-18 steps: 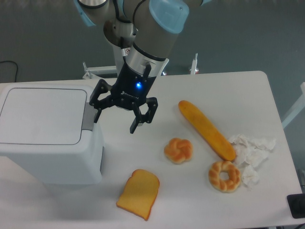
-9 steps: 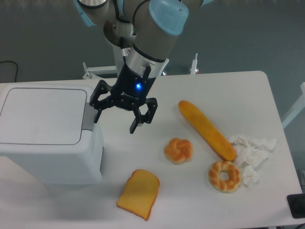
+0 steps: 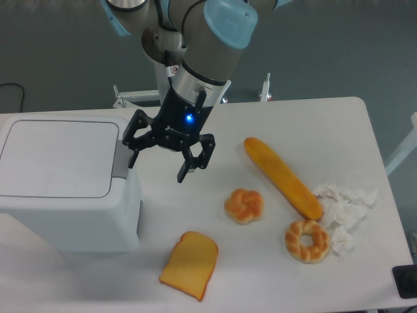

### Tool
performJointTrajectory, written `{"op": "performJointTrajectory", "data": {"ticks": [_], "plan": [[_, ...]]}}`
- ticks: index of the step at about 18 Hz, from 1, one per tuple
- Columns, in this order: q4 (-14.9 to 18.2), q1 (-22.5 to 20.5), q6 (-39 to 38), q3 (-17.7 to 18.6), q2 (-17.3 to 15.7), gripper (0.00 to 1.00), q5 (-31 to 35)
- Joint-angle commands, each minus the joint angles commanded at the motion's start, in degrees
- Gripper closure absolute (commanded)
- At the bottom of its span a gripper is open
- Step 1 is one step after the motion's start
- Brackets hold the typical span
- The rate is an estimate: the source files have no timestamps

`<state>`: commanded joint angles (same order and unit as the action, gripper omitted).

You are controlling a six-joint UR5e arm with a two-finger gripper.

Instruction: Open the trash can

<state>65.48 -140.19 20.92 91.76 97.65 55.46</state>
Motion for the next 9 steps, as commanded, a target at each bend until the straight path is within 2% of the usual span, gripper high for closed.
{"op": "performJointTrajectory", "data": {"ticks": [9], "plan": [[0.0,0.4,0.1,0.5,0.0,0.00,0.0]]}}
